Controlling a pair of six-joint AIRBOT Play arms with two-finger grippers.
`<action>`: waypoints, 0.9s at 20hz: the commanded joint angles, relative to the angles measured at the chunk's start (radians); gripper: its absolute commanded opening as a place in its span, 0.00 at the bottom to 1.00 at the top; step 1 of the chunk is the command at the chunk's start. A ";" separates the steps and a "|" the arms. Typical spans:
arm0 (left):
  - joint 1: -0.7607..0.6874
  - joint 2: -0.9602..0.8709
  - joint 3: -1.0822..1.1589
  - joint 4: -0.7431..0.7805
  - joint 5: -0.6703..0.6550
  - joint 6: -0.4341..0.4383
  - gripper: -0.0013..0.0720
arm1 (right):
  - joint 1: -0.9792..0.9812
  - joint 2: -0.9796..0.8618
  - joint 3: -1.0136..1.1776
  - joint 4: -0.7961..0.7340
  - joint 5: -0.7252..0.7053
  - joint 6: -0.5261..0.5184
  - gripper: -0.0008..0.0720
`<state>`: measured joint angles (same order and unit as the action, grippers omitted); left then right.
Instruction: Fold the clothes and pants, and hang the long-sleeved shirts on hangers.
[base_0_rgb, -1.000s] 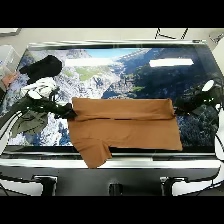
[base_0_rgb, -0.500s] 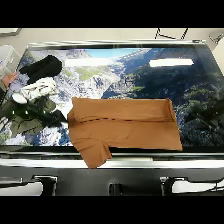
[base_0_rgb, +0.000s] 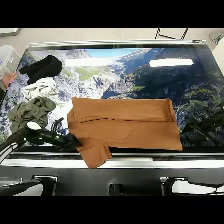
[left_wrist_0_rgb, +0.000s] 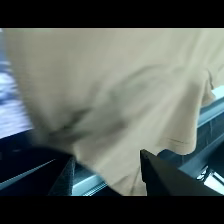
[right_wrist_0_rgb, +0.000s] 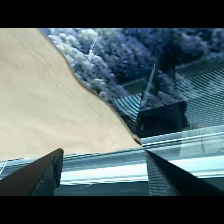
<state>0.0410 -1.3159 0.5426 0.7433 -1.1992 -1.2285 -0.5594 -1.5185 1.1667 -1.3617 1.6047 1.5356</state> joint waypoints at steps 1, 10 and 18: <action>-0.095 0.005 -0.028 -0.014 0.074 -0.029 0.57 | -0.001 0.002 -0.017 -0.002 0.004 -0.003 0.85; -0.111 0.007 -0.026 -0.007 0.108 -0.042 0.05 | -0.001 0.000 -0.215 0.079 -0.158 -0.052 0.78; -0.057 0.027 -0.024 -0.006 0.105 -0.024 0.05 | -0.001 0.000 -0.246 0.114 -0.146 -0.068 0.06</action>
<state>-0.0460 -1.2984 0.5167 0.7380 -1.0893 -1.2606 -0.5606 -1.5181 0.9276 -1.2591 1.4456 1.4845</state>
